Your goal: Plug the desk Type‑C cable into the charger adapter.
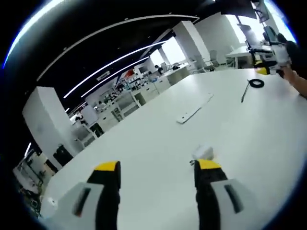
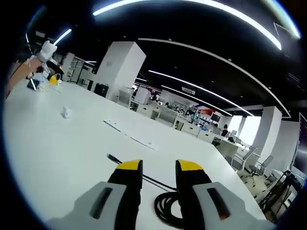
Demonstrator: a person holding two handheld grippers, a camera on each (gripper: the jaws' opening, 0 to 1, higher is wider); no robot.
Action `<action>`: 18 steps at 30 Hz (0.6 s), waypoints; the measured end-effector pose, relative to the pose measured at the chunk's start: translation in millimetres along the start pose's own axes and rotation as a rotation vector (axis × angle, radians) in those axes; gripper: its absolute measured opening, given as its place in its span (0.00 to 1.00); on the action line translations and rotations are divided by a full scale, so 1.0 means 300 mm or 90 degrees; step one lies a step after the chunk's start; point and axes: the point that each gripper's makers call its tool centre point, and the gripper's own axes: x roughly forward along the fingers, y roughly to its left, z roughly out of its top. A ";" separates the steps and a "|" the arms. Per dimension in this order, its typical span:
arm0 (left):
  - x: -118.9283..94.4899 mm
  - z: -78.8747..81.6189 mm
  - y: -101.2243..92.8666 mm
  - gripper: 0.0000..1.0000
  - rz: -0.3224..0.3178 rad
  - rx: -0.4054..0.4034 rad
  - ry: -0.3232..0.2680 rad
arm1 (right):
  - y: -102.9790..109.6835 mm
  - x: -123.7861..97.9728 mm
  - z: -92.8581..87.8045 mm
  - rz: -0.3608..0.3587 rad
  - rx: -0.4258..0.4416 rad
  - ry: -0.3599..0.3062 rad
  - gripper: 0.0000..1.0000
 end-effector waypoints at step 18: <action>0.108 0.040 -0.066 0.60 -0.050 0.093 0.062 | 0.015 0.008 -0.022 0.020 0.002 0.018 0.28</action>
